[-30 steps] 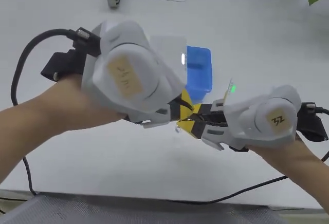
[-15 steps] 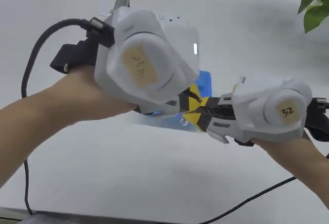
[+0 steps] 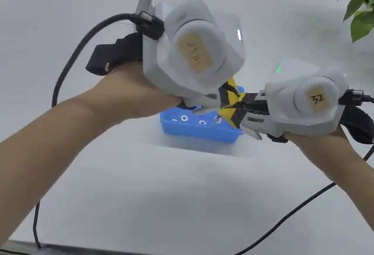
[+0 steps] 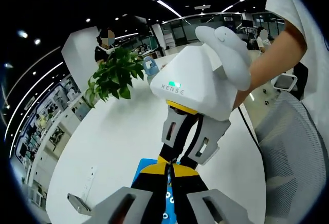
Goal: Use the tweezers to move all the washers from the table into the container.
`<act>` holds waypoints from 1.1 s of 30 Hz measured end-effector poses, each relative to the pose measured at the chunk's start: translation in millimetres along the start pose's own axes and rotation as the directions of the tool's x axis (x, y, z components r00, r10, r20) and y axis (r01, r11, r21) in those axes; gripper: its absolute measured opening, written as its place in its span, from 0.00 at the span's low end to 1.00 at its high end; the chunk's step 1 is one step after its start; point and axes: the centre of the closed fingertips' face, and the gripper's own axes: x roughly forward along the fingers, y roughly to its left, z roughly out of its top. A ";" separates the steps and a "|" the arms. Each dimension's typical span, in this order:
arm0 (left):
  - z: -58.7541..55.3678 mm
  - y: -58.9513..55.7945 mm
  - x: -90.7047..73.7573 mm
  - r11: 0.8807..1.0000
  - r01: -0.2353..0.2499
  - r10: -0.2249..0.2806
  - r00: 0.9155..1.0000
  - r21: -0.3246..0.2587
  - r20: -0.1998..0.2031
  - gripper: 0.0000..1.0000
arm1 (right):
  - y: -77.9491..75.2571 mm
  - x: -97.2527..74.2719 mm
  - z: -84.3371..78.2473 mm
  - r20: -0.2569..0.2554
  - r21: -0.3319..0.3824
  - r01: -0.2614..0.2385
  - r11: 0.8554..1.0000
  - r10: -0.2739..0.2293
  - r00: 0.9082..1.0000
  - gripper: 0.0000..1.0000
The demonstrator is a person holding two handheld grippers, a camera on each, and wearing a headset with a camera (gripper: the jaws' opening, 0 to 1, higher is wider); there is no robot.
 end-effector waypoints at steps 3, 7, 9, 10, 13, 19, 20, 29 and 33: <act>-8.4 5.0 8.6 1.000 -0.004 0.003 1.000 -0.008 -0.014 0.00 | -4.0 6.4 -5.4 -0.012 0.019 0.001 1.000 -0.001 1.000 0.03; -14.0 7.6 15.0 1.000 0.001 -0.002 1.000 -0.018 -0.025 0.00 | -7.2 15.3 -11.6 -0.019 0.042 0.002 0.999 -0.001 1.000 0.03; -17.4 7.2 17.8 1.000 0.006 -0.007 0.999 -0.018 -0.033 0.00 | -6.1 18.8 -15.4 -0.028 0.046 -0.002 0.999 0.003 1.000 0.03; -19.7 6.7 19.9 1.000 0.011 -0.011 0.999 -0.019 -0.038 0.00 | -5.2 19.8 -16.4 -0.031 0.048 -0.005 0.999 0.006 0.999 0.03; -25.3 4.8 24.9 1.000 0.020 -0.021 0.998 -0.023 -0.053 0.00 | -4.3 25.3 -23.6 -0.051 0.046 -0.016 0.999 0.018 0.999 0.03; -33.4 1.5 32.5 0.999 0.034 -0.036 0.996 -0.021 -0.081 0.00 | -2.4 33.0 -33.5 -0.082 0.046 -0.040 0.998 0.043 0.996 0.03; -34.6 1.1 33.2 0.999 0.039 -0.041 0.996 -0.025 -0.085 0.00 | -1.3 33.6 -34.7 -0.085 0.049 -0.045 0.998 0.049 0.995 0.03; -37.6 3.0 38.6 0.998 0.047 -0.050 0.994 -0.028 -0.096 0.00 | -5.7 37.3 -39.3 -0.096 0.068 -0.032 0.997 0.038 0.995 0.04; -37.1 3.6 38.2 0.998 0.058 -0.058 0.994 -0.010 -0.092 0.00 | -6.1 37.5 -39.2 -0.092 0.087 -0.036 0.996 0.044 0.995 0.05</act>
